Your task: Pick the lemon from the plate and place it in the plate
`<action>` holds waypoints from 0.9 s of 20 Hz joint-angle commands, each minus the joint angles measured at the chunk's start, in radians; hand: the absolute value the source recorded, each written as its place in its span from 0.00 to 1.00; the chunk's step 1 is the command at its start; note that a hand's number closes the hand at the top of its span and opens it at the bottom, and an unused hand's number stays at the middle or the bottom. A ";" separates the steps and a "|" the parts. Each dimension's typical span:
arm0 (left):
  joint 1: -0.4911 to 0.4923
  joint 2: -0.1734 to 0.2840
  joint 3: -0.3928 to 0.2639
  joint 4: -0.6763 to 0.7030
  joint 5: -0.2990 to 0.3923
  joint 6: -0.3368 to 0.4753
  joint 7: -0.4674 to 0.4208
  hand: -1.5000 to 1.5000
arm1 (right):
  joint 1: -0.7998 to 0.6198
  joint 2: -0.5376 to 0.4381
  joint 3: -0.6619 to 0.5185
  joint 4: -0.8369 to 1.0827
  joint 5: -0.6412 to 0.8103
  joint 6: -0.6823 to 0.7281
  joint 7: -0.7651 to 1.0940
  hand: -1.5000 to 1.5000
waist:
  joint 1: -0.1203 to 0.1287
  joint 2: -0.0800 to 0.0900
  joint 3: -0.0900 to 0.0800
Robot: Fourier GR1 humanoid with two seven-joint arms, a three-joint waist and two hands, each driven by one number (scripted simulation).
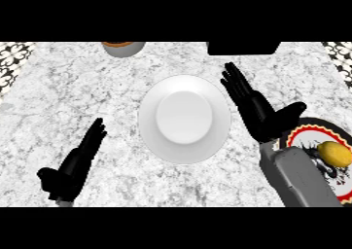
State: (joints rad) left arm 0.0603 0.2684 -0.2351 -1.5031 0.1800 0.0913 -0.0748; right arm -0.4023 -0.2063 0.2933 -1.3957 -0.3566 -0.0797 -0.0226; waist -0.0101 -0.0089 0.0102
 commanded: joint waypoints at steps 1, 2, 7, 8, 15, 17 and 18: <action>0.003 0.043 0.039 -0.017 -0.001 -0.033 -0.032 0.50 | 0.061 -0.071 0.010 -0.068 -0.042 0.181 -0.043 1.00 | 0.009 0.007 -0.010; -0.042 0.051 0.045 -0.081 -0.024 0.013 0.001 0.50 | 0.091 -0.104 0.061 -0.081 -0.044 0.288 -0.106 1.00 | 0.006 0.004 -0.007; -0.114 0.099 0.104 -0.074 -0.029 0.021 0.002 0.50 | -0.081 -0.362 0.145 -0.187 0.281 0.380 -0.127 1.00 | -0.036 -0.080 -0.027; -0.125 0.114 0.124 -0.080 -0.026 0.022 0.003 0.50 | -0.059 -0.417 0.164 -0.197 0.350 0.394 -0.159 1.00 | -0.050 -0.059 -0.016; -0.261 0.168 0.199 -0.129 0.028 0.010 0.128 0.50 | 0.417 -0.470 0.110 -0.020 0.278 0.402 -0.754 0.00 | -0.035 0.011 -0.003; -0.257 0.180 0.193 -0.123 0.018 -0.008 0.124 0.50 | 0.458 -0.490 0.066 0.035 0.241 0.450 -0.903 0.00 | -0.018 0.010 -0.005; -0.281 0.147 0.176 -0.097 0.017 -0.001 0.115 0.50 | 0.419 -0.492 0.032 0.115 0.241 0.475 -0.992 0.00 | -0.010 0.014 -0.005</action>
State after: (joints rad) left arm -0.1802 0.4237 -0.0536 -1.6073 0.1912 0.0992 0.0204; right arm -0.0490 -0.6633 0.3962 -1.4143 -0.0852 0.3410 -0.7491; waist -0.0383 -0.0029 0.0055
